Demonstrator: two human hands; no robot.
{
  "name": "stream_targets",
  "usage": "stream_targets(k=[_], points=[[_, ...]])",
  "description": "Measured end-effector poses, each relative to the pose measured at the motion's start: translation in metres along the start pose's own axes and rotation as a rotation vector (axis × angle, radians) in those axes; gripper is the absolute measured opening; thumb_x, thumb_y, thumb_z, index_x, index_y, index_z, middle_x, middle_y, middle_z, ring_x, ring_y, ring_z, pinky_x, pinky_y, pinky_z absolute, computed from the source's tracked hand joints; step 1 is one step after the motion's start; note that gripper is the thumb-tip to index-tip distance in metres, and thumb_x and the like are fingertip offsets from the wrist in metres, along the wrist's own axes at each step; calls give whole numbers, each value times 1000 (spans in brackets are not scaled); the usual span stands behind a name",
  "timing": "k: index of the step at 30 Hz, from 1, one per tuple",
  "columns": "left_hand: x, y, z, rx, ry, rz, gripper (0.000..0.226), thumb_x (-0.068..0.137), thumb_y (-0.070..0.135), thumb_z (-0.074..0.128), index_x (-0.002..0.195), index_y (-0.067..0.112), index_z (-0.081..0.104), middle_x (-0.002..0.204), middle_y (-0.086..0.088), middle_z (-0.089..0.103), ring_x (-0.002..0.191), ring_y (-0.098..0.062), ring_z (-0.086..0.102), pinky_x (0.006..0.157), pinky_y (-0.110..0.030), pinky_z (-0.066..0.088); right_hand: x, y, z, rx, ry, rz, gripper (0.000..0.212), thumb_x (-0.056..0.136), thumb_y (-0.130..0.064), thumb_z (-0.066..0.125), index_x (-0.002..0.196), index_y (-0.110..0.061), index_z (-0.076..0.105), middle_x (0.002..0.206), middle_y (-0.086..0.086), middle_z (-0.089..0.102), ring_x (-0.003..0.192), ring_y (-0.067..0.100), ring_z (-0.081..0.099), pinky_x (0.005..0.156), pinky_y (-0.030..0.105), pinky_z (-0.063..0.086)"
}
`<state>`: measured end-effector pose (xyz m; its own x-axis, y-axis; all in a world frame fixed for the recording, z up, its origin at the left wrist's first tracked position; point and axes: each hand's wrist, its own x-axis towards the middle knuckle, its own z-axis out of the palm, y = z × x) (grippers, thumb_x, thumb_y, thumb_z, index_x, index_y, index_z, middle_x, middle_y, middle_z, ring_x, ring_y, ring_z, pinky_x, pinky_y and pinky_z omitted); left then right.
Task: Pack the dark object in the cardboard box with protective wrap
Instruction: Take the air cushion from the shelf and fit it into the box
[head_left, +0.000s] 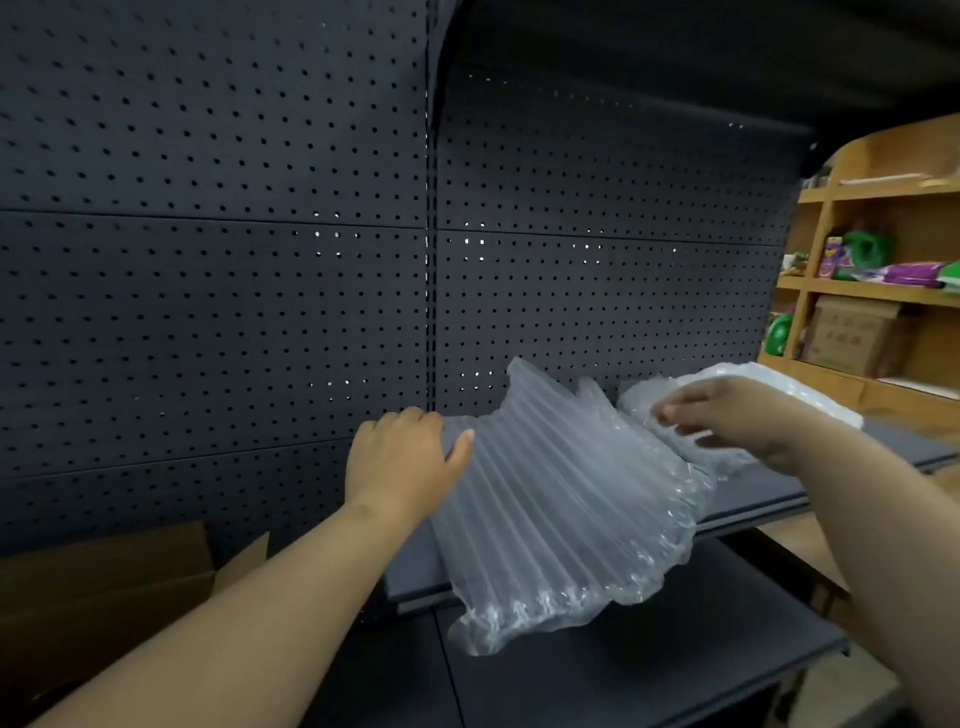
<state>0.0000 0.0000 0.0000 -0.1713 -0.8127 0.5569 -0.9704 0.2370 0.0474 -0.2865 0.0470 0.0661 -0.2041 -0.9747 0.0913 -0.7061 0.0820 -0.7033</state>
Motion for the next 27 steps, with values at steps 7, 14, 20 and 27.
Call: stream_targets(k=[7,14,20,27], points=[[-2,16,10,-45,-6,-102,50,98,50,31,120,19,62,114,0,65,102,-18,59,86,-32,43,6,11,22,155,-275,13,19,97,-10,51,97,-12,70,100,7,71,72,4,62,63,16,49],[-17,30,11,-199,-78,-259,52,100,48,25,100,14,65,98,-1,64,88,-20,59,78,-35,48,-4,-3,56,113,-288,-139,21,95,-32,53,109,-31,69,107,-3,71,98,17,65,92,36,52],[-22,42,6,-363,-134,-361,52,101,47,20,79,16,54,79,-1,56,70,-16,52,60,-31,39,-16,-11,87,-27,-320,-261,36,95,-37,51,132,-36,53,145,-1,45,115,15,55,81,23,43],[-24,43,10,-411,-230,-424,60,99,53,22,122,10,56,112,-9,63,86,-19,54,65,-30,42,-28,-15,119,-228,-291,-296,64,90,-49,53,147,-29,30,154,-7,28,140,22,26,111,38,33]])
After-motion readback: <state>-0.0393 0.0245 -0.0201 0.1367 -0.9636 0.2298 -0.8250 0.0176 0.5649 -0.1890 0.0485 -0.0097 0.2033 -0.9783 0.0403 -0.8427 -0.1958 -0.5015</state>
